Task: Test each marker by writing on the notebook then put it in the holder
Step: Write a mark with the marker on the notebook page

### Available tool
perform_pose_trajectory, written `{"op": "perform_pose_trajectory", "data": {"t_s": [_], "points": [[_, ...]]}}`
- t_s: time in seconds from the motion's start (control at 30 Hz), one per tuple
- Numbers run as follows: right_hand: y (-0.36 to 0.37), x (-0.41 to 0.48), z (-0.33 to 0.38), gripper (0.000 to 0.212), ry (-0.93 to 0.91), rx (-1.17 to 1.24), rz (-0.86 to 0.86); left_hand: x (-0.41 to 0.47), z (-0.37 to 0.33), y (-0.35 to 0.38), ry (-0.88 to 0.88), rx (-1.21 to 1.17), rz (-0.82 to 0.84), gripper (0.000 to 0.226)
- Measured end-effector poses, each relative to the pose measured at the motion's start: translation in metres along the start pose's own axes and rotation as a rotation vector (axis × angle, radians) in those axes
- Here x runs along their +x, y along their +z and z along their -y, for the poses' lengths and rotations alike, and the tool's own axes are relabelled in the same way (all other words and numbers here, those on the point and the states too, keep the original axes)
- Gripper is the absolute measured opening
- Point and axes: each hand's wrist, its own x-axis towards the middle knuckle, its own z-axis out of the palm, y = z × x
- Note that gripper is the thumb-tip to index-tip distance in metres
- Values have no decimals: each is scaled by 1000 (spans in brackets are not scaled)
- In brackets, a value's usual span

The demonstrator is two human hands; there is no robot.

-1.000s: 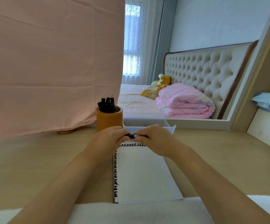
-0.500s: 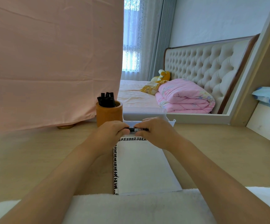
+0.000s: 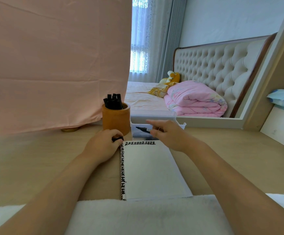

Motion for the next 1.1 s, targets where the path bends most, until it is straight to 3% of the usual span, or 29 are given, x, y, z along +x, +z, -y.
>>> {"op": "perform_pose_trajectory", "data": {"t_s": [0.07, 0.17, 0.33, 0.47, 0.6, 0.7, 0.77, 0.93, 1.1], "points": [[-1, -2, 5, 40, 4, 88, 38, 1, 2, 2, -27, -16, 18, 16], [-3, -5, 13, 21, -36, 262, 57, 2, 2, 4, -43, -36, 33, 16], [-10, -7, 20, 40, 40, 644, 161, 3, 3, 5, -82, 3, 16, 20], [-16, -8, 14, 54, -44, 640, 213, 3, 6, 2, -121, 78, -19, 26], [-18, -12, 4, 39, -88, 635, 271, 2, 6, 5, -123, 90, 22, 30], [-15, -11, -1, 14, 21, 825, 221, 2, 4, 5, -126, 78, 30, 33], [-12, -8, -8, 8, 87, 918, 159, 0, -1, 4, -104, 54, 23, 34], [-9, -15, -34, 23, 154, 725, -40, -4, -17, 8, 5, -32, 55, 38], [-2, -18, -45, 3, 212, 501, -178, -6, -22, 11, 38, 61, 150, 52]]}}
